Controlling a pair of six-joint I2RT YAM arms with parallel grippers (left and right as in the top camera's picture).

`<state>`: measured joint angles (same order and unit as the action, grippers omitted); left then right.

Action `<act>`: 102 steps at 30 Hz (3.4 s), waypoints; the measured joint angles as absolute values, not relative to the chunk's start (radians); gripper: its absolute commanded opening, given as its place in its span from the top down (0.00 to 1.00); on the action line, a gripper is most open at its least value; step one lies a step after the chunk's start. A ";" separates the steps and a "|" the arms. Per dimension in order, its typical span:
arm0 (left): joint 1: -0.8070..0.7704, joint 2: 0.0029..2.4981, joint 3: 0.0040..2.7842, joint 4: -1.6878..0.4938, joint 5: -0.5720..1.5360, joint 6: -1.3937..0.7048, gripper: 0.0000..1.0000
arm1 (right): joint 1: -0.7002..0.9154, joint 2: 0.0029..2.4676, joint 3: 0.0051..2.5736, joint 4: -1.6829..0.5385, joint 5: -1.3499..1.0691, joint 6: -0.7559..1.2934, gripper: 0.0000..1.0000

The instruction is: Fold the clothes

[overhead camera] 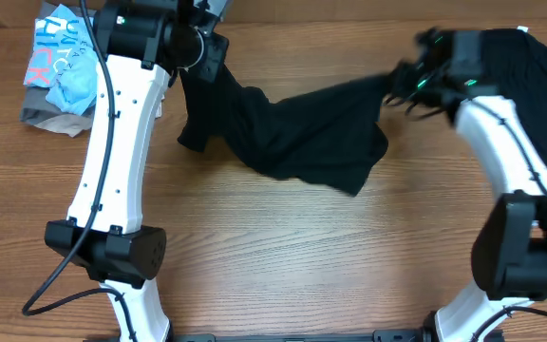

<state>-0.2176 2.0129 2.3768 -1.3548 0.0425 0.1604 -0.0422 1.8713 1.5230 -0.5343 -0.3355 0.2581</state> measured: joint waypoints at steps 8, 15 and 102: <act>-0.194 2.013 2.377 -1.354 0.028 0.147 0.96 | -0.230 1.871 1.623 -0.494 -0.334 0.258 0.96; -0.194 2.013 2.377 -1.363 0.028 0.130 0.96 | -0.279 1.871 1.623 -0.482 -0.307 0.244 0.96; -0.194 2.013 2.377 -1.389 0.023 0.094 0.96 | -0.028 1.884 1.208 -0.535 -0.028 0.421 0.96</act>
